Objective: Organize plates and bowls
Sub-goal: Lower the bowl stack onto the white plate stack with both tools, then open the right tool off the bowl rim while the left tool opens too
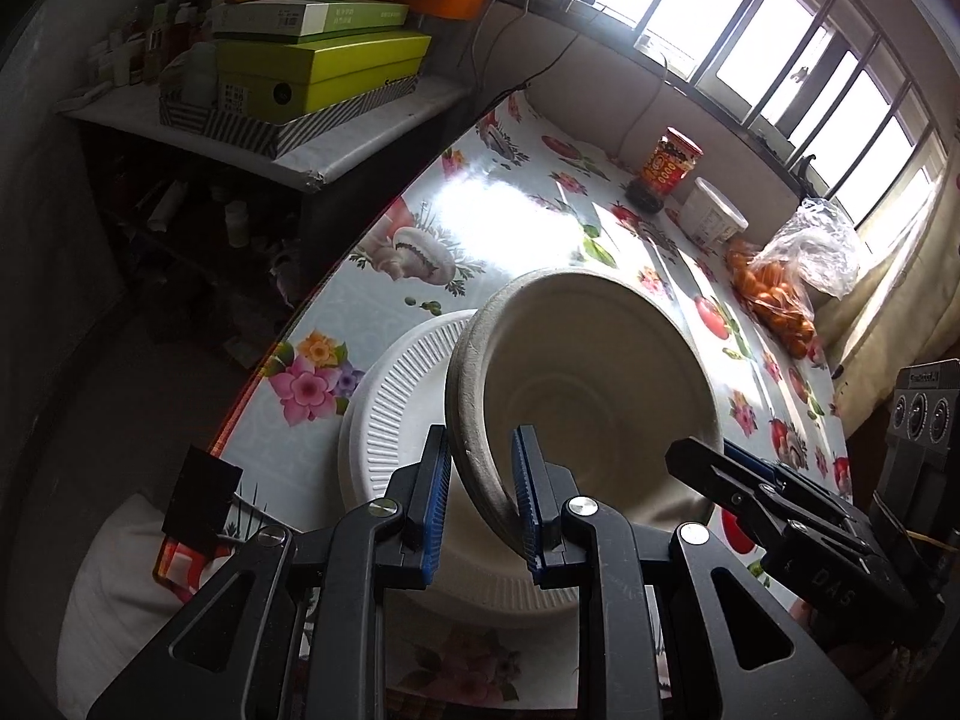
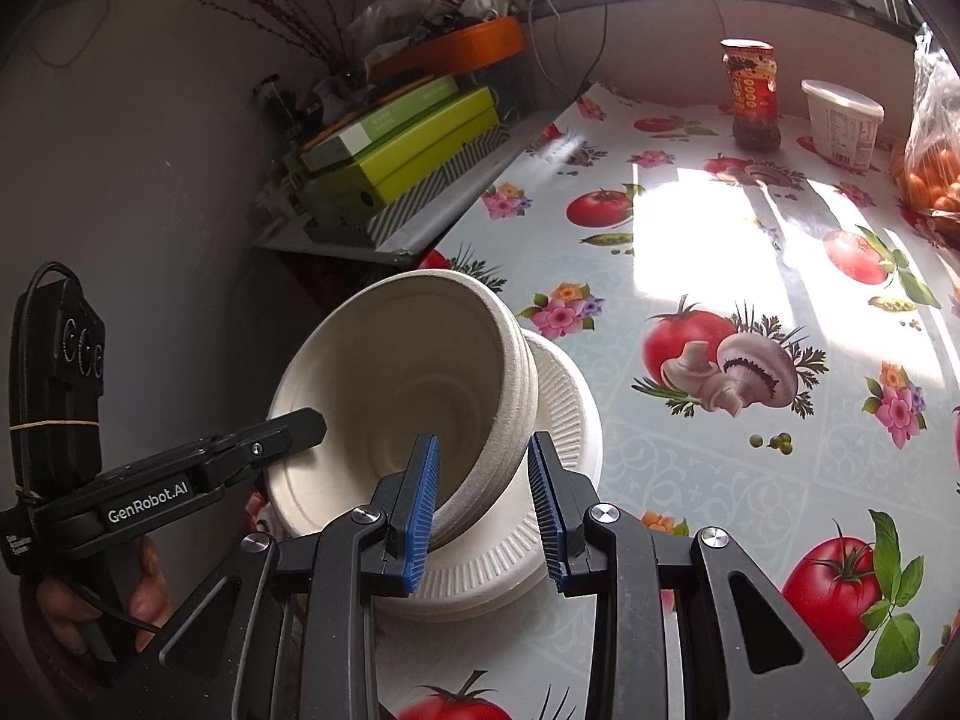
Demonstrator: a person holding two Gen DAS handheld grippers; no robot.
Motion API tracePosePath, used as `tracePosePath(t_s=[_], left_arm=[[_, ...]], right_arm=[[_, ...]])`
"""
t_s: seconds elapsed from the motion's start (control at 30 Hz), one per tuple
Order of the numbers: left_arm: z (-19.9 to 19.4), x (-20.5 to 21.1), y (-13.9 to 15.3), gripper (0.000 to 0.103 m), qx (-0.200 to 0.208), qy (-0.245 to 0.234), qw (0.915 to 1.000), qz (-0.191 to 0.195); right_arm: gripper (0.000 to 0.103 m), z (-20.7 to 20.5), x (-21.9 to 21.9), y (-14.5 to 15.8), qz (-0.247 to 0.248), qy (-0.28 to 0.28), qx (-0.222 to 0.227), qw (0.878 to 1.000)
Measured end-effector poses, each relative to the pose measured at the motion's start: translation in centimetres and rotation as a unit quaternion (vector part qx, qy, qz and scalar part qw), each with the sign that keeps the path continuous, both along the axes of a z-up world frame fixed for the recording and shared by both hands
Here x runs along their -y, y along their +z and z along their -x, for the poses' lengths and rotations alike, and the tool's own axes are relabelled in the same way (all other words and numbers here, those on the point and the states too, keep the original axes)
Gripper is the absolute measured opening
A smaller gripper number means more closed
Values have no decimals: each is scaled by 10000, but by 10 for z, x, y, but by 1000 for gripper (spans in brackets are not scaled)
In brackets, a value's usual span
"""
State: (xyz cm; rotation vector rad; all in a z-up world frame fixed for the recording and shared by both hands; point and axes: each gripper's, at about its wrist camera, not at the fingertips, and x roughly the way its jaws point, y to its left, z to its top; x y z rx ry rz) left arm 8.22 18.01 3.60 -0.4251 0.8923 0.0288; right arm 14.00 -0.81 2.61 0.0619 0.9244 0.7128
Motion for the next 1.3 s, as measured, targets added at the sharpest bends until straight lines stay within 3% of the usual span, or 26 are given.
tracePosePath(t_s=[0.73,0.83,0.97,1.3], left_arm=[[-8,-4,-11,22,-94,14,9999,126],[-8,-4,-11,22,-71,-28,9999,93],[-8,-4,-9,24,2,-77,9999,123],[-3,-14,-3,30,196,-14,9995,239]], right_arm=[[30,-8,-4,-9,37,-37,-131,9999],[33,-8,-3,-10,39,-19,-115,9999],[48,-7,-2,-8,-56,-51,-77,9999],[49,-8,19,4,-347,-302,12,9989]])
